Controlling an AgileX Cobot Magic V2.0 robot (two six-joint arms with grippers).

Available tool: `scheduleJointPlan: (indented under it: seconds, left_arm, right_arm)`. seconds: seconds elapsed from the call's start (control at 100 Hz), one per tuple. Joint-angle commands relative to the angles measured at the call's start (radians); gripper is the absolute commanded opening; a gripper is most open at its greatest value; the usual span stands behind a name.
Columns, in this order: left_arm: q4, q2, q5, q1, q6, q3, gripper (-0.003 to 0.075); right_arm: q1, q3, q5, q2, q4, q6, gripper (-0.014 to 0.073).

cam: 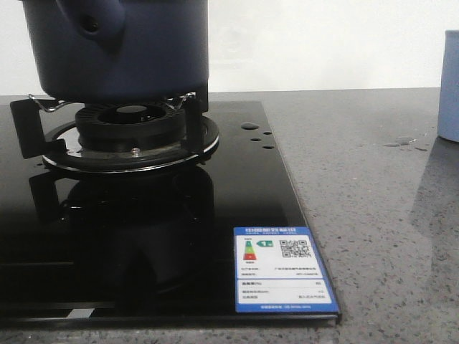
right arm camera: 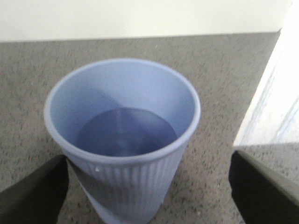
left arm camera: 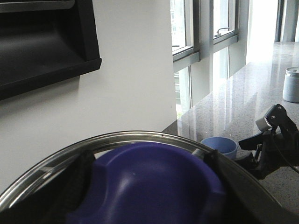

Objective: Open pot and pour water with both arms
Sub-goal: 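Close the right gripper around the light blue cup and lift it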

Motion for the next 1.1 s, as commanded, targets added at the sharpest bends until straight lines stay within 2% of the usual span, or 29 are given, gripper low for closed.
scheduleJointPlan:
  seconds: [0.0, 0.26, 0.56, 0.83, 1.09]
  left_arm:
    - [-0.092, -0.018, -0.025, 0.0, -0.008, -0.028, 0.025]
    - [-0.092, -0.018, -0.021, 0.0, -0.008, -0.028, 0.025]
    - [-0.092, -0.018, -0.014, 0.0, -0.008, -0.028, 0.025]
    - [-0.092, -0.018, -0.005, -0.002, -0.008, -0.028, 0.025]
    - [-0.09, -0.018, -0.005, -0.023, -0.008, -0.028, 0.025]
  right_arm:
    - [0.002, -0.036, -0.083, -0.014, -0.138, 0.117, 0.0624]
    - [0.002, -0.036, -0.127, 0.046, -0.192, 0.226, 0.0624]
    - [0.004, -0.036, -0.187, 0.107, -0.41, 0.461, 0.0624]
    - [0.004, -0.036, -0.32, 0.17, -0.428, 0.48, 0.0624]
    - [0.004, -0.036, -0.354, 0.217, -0.491, 0.548, 0.0597]
